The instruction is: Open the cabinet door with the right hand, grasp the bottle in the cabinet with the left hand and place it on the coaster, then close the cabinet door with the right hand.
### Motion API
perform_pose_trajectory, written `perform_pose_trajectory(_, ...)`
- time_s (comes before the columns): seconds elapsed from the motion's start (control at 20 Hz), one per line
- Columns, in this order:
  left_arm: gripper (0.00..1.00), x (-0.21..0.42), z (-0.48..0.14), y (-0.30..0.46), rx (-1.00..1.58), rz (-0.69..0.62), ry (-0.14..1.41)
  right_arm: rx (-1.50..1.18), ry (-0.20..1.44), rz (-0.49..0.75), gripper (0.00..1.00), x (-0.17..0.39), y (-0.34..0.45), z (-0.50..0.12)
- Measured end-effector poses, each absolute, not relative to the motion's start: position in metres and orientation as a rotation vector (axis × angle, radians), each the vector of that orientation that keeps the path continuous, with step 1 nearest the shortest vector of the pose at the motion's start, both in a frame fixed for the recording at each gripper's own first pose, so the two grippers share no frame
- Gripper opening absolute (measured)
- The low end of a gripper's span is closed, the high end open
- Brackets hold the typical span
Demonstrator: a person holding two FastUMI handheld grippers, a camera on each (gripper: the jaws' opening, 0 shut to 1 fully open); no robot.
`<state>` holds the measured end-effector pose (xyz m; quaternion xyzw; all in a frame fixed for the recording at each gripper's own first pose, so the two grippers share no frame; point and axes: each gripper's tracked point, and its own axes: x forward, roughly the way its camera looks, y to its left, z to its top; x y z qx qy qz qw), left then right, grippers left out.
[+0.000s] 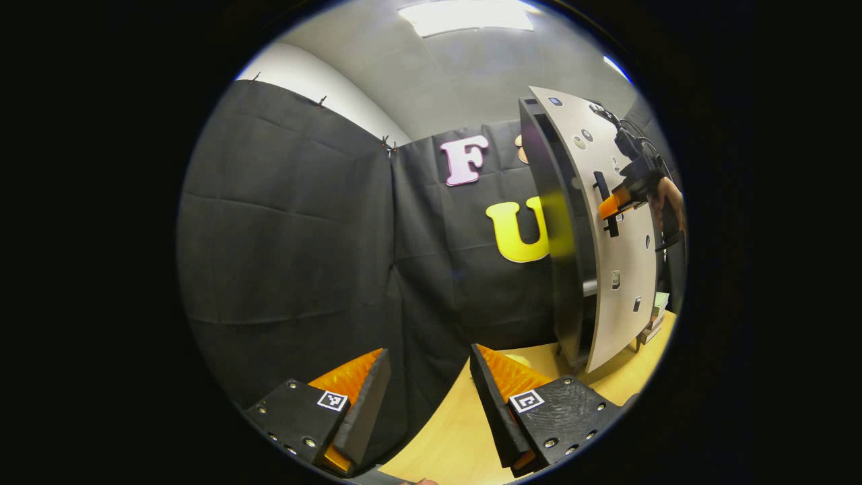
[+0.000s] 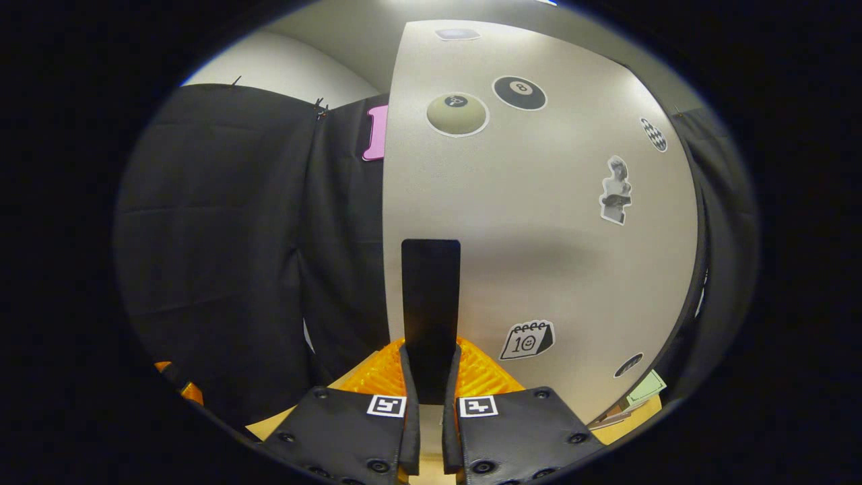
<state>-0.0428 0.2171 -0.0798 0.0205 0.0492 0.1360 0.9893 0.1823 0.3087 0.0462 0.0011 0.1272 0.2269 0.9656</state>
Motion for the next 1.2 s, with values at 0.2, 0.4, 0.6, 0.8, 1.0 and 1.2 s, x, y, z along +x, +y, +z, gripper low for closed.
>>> perform_pose_trajectory(0.2, 0.69, -0.048, -0.077, 0.212, 0.047, 0.214, 0.083, -0.006, 0.257, 0.473, 0.15, 0.175, 0.302, 0.047)
perform_pose_trajectory(0.4, 0.69, -0.051, -0.073, 0.204, 0.036, 0.15, 0.07, -0.009, 0.253, 0.478, 0.13, 0.168, 0.293, 0.051)
perform_pose_trajectory(0.6, 0.69, -0.053, -0.067, 0.197, 0.034, 0.074, 0.049, 0.0, 0.266, 0.479, 0.14, 0.16, 0.284, 0.056)
perform_pose_trajectory(0.8, 0.69, -0.049, -0.057, 0.177, 0.027, -0.006, 0.031, 0.005, 0.268, 0.47, 0.15, 0.157, 0.277, 0.056)
perform_pose_trajectory(1.0, 0.69, -0.038, -0.053, 0.132, 0.02, -0.091, 0.013, 0.011, 0.271, 0.445, 0.14, 0.154, 0.269, 0.054)
perform_pose_trajectory(1.2, 0.69, -0.03, -0.05, 0.1, 0.007, -0.164, 0.004, -0.001, 0.271, 0.421, 0.14, 0.151, 0.261, 0.055)
